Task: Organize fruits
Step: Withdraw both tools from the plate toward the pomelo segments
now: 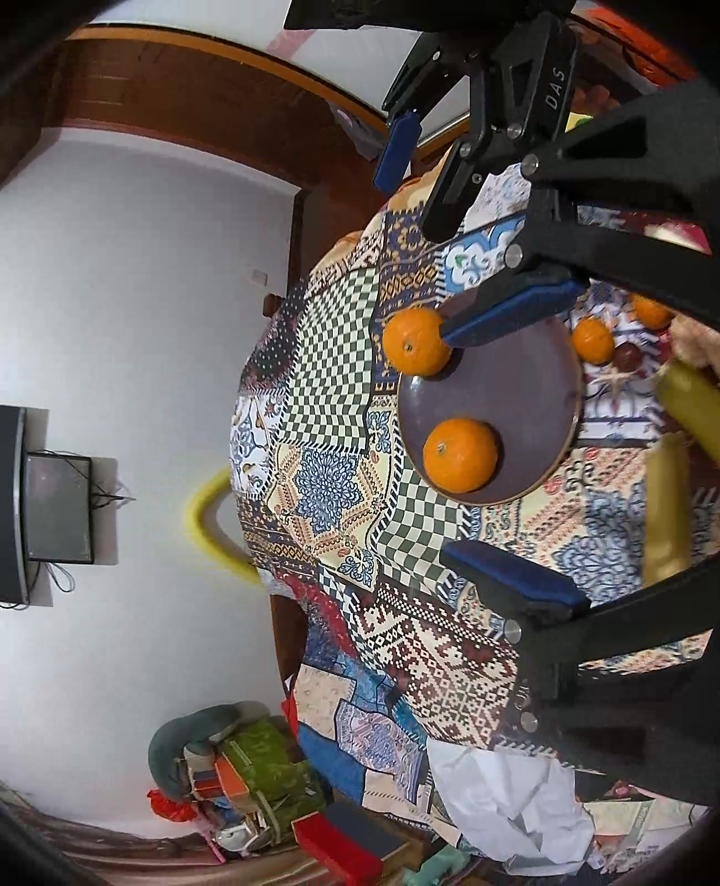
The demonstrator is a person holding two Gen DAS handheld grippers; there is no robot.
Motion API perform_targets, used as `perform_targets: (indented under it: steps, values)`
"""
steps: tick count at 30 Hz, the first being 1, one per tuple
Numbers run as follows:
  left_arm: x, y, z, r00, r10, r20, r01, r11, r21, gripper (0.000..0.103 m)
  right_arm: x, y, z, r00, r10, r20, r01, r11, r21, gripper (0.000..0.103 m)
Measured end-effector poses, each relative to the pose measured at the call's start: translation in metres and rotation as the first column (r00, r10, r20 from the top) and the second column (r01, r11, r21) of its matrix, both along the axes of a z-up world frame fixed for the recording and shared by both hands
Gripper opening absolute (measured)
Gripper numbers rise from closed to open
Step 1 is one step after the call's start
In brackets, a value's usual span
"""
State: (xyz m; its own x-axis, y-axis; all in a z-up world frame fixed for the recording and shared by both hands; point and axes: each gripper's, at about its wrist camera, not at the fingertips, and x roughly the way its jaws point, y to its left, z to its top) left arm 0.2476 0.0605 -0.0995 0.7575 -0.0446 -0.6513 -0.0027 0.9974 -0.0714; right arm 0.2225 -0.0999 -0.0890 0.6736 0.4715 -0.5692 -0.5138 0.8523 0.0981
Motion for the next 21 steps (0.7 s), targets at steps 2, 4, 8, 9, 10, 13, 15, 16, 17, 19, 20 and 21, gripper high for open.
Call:
perform_targets:
  steps: [2,4,8,9,10,13,15,16,17,19,20,21]
  values:
    - [-0.010,-0.002,0.002,1.000,-0.002,0.004,0.002,1.000,0.002,0.075,-0.010,-0.002,0.001,1.000,-0.001,0.006,0.001,1.000,-0.002,0.074]
    - [-0.021,-0.005,0.003,1.000,-0.005,0.004,0.005,1.000,0.006,0.078,-0.018,-0.006,0.001,1.000,-0.001,0.004,0.001,1.000,-0.001,0.074]
    - [-0.042,-0.011,-0.002,1.000,-0.006,-0.006,0.006,1.000,0.023,0.079,-0.036,-0.016,-0.004,1.000,0.000,-0.012,0.000,1.000,-0.004,0.074]
    - [-0.046,-0.013,-0.003,1.000,-0.006,-0.011,0.006,1.000,0.027,0.079,-0.040,-0.018,-0.006,1.000,0.001,-0.017,-0.001,1.000,-0.008,0.074]
    - [-0.051,-0.014,-0.006,1.000,-0.006,-0.016,0.006,1.000,0.029,0.079,-0.044,-0.020,-0.008,1.000,-0.001,-0.020,0.001,1.000,-0.013,0.074]
    - [-0.062,-0.016,-0.015,0.999,-0.010,-0.042,0.011,1.000,0.023,0.080,-0.057,-0.026,-0.014,0.999,-0.001,-0.037,0.001,1.000,-0.023,0.074]
    - [-0.070,-0.018,-0.023,0.998,-0.011,-0.067,0.013,1.000,0.022,0.080,-0.063,-0.029,-0.018,0.999,0.000,-0.049,-0.001,0.999,-0.032,0.074]
    - [-0.074,-0.020,-0.027,0.997,-0.011,-0.076,0.013,1.000,0.021,0.080,-0.066,-0.031,-0.021,0.999,-0.001,-0.055,-0.001,0.999,-0.039,0.074]
    - [-0.076,-0.021,-0.029,0.996,-0.012,-0.083,0.014,1.000,0.019,0.080,-0.071,-0.032,-0.025,0.998,-0.001,-0.062,-0.002,0.999,-0.046,0.074]
    - [-0.083,-0.023,-0.038,0.994,-0.015,-0.106,0.016,1.000,0.005,0.080,-0.078,-0.034,-0.032,0.997,0.006,-0.080,-0.010,0.998,-0.056,0.074]
    - [-0.085,-0.024,-0.041,0.993,-0.018,-0.115,0.017,1.000,-0.004,0.080,-0.082,-0.034,-0.036,0.996,0.011,-0.091,-0.016,0.998,-0.064,0.074]
    - [-0.087,-0.025,-0.045,0.992,-0.020,-0.124,0.019,1.000,-0.016,0.080,-0.085,-0.034,-0.040,0.995,0.013,-0.100,-0.021,0.997,-0.077,0.074]
